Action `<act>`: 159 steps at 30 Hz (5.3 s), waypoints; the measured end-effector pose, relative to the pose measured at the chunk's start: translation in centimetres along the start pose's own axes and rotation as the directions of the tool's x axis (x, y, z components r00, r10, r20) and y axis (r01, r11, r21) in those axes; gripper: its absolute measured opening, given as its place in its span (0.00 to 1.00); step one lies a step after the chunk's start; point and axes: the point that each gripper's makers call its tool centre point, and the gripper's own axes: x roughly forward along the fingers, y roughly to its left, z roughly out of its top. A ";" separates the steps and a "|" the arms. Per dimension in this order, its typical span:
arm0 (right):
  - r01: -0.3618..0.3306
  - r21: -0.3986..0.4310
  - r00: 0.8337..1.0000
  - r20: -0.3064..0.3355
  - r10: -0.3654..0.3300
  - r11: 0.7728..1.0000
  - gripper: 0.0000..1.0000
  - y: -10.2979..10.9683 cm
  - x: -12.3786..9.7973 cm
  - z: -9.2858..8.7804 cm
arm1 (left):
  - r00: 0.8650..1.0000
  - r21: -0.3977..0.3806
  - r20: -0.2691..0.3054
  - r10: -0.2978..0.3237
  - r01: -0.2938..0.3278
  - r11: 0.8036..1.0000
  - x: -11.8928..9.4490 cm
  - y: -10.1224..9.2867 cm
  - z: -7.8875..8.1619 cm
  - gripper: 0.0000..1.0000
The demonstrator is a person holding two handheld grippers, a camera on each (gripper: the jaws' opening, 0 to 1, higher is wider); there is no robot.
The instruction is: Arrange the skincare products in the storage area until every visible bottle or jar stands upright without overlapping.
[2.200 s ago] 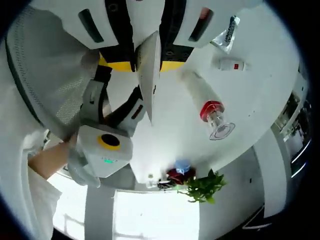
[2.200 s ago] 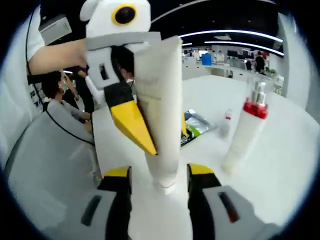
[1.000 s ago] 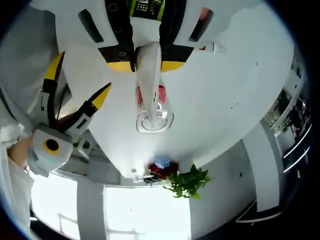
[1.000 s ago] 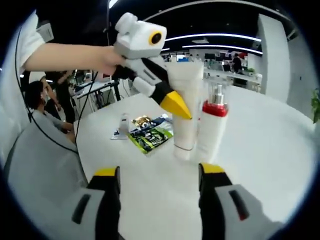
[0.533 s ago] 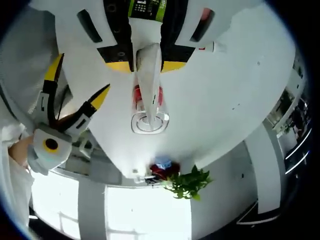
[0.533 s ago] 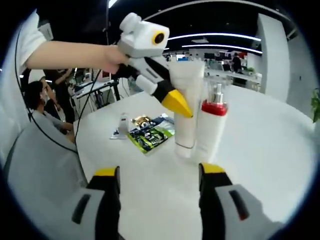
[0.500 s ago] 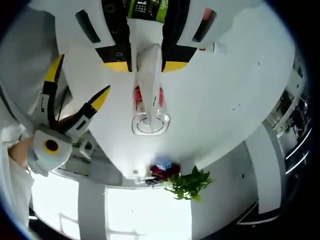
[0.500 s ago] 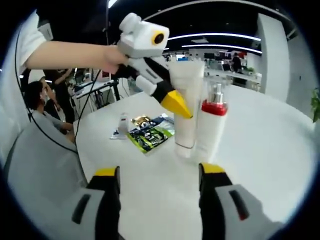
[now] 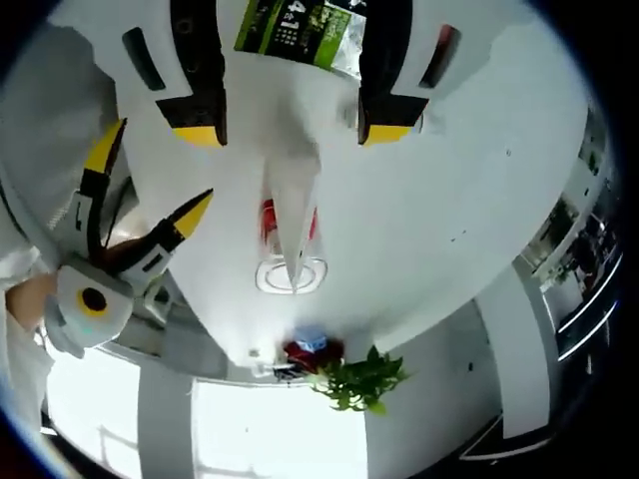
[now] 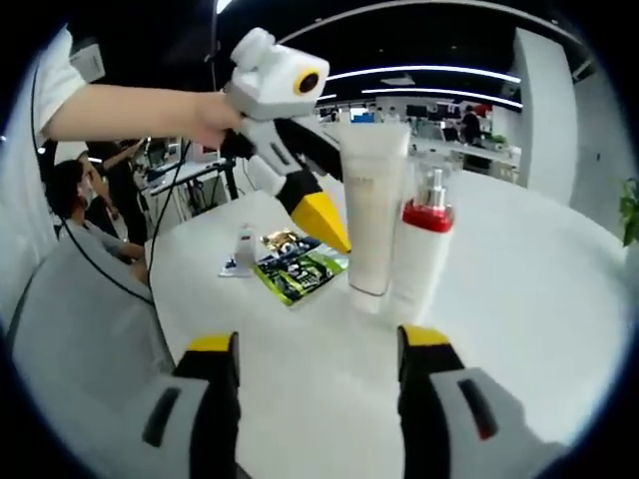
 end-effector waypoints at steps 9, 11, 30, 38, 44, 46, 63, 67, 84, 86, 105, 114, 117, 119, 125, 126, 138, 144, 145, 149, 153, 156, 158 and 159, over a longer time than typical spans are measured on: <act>0.006 0.029 1.000 0.028 -0.006 1.000 0.64 -0.1 -0.1 0.6 | 0.991 -0.172 0.041 0.125 -0.116 0.978 -2.9 1.2 -1.7 0.75; 0.000 0.042 0.999 0.040 -0.002 0.999 0.64 0.0 -0.2 0.9 | 0.985 -0.207 0.042 0.167 -0.155 0.966 -3.5 1.3 -2.5 0.77; 0.012 0.095 0.993 0.119 -0.023 0.995 0.69 1.1 -3.1 3.0 | 0.936 -0.453 0.028 0.351 -0.301 0.839 -10.0 -2.8 -9.1 0.96; 0.059 0.138 0.990 0.120 -0.076 0.989 0.73 0.8 -4.6 3.4 | 0.899 -0.562 0.035 0.436 -0.343 0.752 -13.1 -4.8 -11.4 0.96; 0.091 0.196 0.986 0.120 -0.116 0.976 0.76 1.0 -5.6 3.5 | 0.877 -0.560 0.017 0.481 -0.390 0.731 -14.5 -5.9 -12.2 0.97; 0.104 0.221 0.983 0.123 -0.133 0.970 0.77 1.0 -6.0 3.5 | 0.874 -0.558 0.004 0.486 -0.402 0.726 -14.9 -6.4 -12.5 0.97; 0.168 0.295 0.971 0.117 -0.210 0.941 0.82 0.1 -7.6 3.9 | 0.825 -0.603 -0.038 0.565 -0.469 0.645 -18.2 -7.8 -14.4 0.97; 0.176 0.307 0.971 0.104 -0.217 0.935 0.82 0.0 -7.8 3.7 | 0.820 -0.644 -0.046 0.570 -0.461 0.611 -18.6 -8.6 -14.1 0.97; 0.176 0.315 0.974 0.082 -0.211 0.933 0.80 -0.9 -7.7 4.4 | 0.717 -0.616 0.000 0.697 -0.549 0.565 -19.6 -9.0 -13.3 0.97; 0.182 0.313 0.972 0.084 -0.218 0.932 0.80 -1.3 -7.8 4.8 | 0.716 -0.607 0.003 0.698 -0.554 0.570 -19.4 -9.1 -13.2 0.97; 0.192 0.392 0.911 0.271 -0.312 0.900 0.73 -6.2 -9.6 15.9 | 0.723 -0.603 0.018 0.691 -0.544 0.584 -19.0 -9.1 -13.1 0.95; 0.230 0.320 0.894 0.304 -0.330 0.919 0.74 -9.4 -9.0 21.3 | 0.718 -0.604 0.016 0.696 -0.547 0.579 -19.1 -8.9 -13.1 0.95; 0.236 0.265 0.894 0.317 -0.315 0.935 0.74 -9.7 -8.2 22.9 | 0.714 -0.610 0.011 0.700 -0.550 0.571 -19.2 -8.9 -13.3 0.95; 0.229 0.230 0.897 0.327 -0.297 0.946 0.74 -9.7 -7.5 24.1 | 0.714 -0.613 0.006 0.701 -0.551 0.566 -19.3 -8.9 -13.4 0.95; 0.228 0.163 0.899 0.343 -0.272 0.960 0.70 -10.6 -5.8 27.1 | 0.709 -0.619 0.002 0.705 -0.553 0.557 -19.5 -8.8 -13.5 0.95; 0.226 0.152 0.901 0.342 -0.266 0.962 0.68 -10.7 -5.6 27.4 | 0.709 -0.619 0.002 0.705 -0.553 0.557 -19.4 -8.8 -13.5 0.95; 0.244 0.032 0.950 0.194 -0.245 0.969 0.64 -14.1 -1.1 28.8 | 0.704 -0.625 -0.003 0.710 -0.556 0.548 -19.6 -8.8 -13.6 0.94; 0.227 -0.047 0.973 0.041 -0.226 0.973 0.63 -15.4 1.6 26.7 | 0.712 -0.624 -0.005 0.702 -0.551 0.555 -19.5 -8.9 -13.7 0.94; 0.224 -0.053 0.975 0.012 -0.223 0.973 0.63 -15.5 2.0 26.1 | 0.714 -0.624 -0.005 0.700 -0.549 0.555 -19.5 -8.9 -13.7 0.94; 0.185 -0.065 0.979 -0.077 -0.190 0.981 0.59 -16.0 4.7 24.1 | 0.717 -0.625 -0.011 0.697 -0.549 0.555 -19.4 -8.8 -13.8 0.94; 0.124 -0.099 0.978 -0.157 -0.139 0.987 0.58 -15.6 7.7 22.2 | 0.721 -0.627 -0.019 0.693 -0.548 0.553 -19.3 -8.8 -13.9 0.93; 0.095 -0.111 0.975 -0.192 -0.115 0.989 0.58 -15.1 9.4 21.2 | 0.717 -0.628 -0.027 0.697 -0.555 0.546 -19.4 -8.8 -14.1 0.92; 0.071 -0.123 0.974 -0.207 -0.095 0.990 0.56 -14.7 11.0 20.6 | 0.715 -0.631 -0.033 0.698 -0.556 0.540 -19.4 -8.7 -14.2 0.92; 0.052 -0.125 0.971 -0.226 -0.079 0.991 0.54 -14.3 11.9 20.0 | 0.715 -0.634 -0.035 0.698 -0.555 0.538 -19.4 -8.7 -14.3 0.92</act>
